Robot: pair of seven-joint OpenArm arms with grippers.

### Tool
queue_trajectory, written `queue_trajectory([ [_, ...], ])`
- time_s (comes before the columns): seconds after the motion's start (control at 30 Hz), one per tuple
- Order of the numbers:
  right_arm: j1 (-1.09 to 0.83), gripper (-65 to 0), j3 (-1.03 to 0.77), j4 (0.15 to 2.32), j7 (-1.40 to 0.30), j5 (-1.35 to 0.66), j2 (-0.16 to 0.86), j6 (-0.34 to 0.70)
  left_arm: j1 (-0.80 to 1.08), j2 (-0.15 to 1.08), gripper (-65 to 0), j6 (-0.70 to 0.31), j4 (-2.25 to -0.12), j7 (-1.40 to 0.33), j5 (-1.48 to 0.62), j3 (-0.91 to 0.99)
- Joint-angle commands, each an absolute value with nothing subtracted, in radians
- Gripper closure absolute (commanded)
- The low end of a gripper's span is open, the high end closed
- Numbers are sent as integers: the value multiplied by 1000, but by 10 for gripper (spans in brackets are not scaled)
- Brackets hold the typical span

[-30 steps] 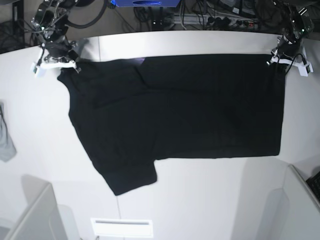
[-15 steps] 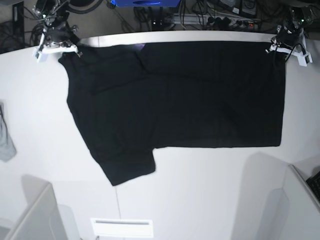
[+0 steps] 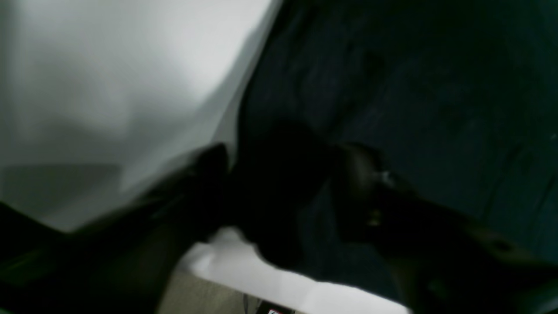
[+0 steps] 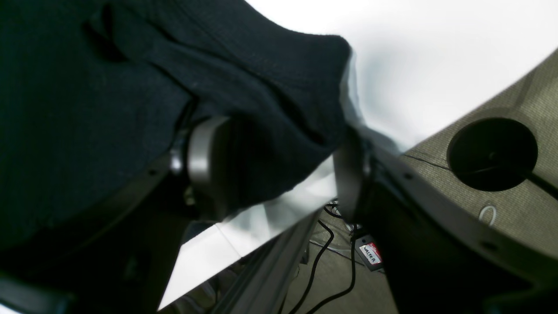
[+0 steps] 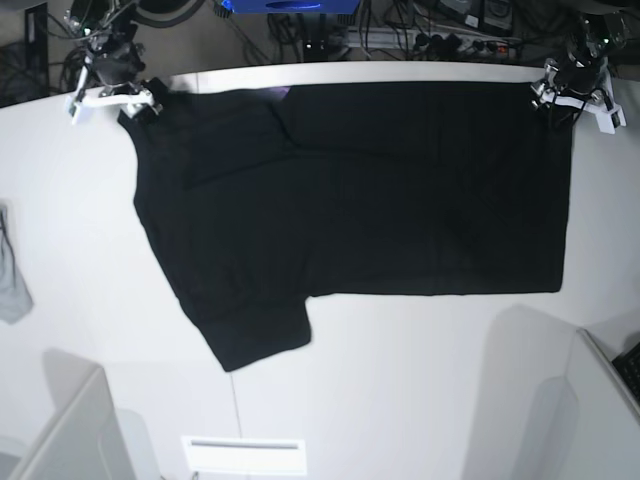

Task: Fold the T-shirt properly
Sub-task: 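Move both grippers to the hem corners of the shirt and grasp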

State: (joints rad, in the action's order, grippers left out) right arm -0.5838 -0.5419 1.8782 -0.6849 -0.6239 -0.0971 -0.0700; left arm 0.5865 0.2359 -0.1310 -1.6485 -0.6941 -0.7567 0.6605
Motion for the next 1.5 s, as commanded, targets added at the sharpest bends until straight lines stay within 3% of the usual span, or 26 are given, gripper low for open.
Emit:
queue_trajectory([
  [0.0, -595, -347, -568, 1911, -664, -621, -91, -67, 593, 248, -446, -131, -1666, -679, -760, 693],
  [0.1, -588, -347, -608, 1966, -664, -621, -91, -67, 588, 228, -504, -134, -1684, -679, -762, 759],
  [0.3, -469, -347, -578, 1983, -673, -613, -8, -65, 564, 209, -502, -136, -1830, -679, -762, 868],
  [0.5, -248, -348, -433, 1831, -673, -613, 134, -62, 518, 211, -502, -136, -1863, -680, -756, 866],
  [0.63, -110, -348, -348, 1739, -673, -611, 177, -62, 507, 209, -502, -136, -1859, -680, -753, 866],
  [0.87, 156, -348, -186, 1469, -673, -611, 237, -62, 506, 213, -502, -136, -1857, -680, -753, 872],
  [1.27, 513, -354, 21, 995, -622, -611, 232, -58, 506, 213, -502, -136, -1857, -680, -753, 872],
  [1.47, 654, -354, 153, 691, -475, -618, 226, 54, 506, 211, -502, -136, -1856, -680, -753, 872],
])
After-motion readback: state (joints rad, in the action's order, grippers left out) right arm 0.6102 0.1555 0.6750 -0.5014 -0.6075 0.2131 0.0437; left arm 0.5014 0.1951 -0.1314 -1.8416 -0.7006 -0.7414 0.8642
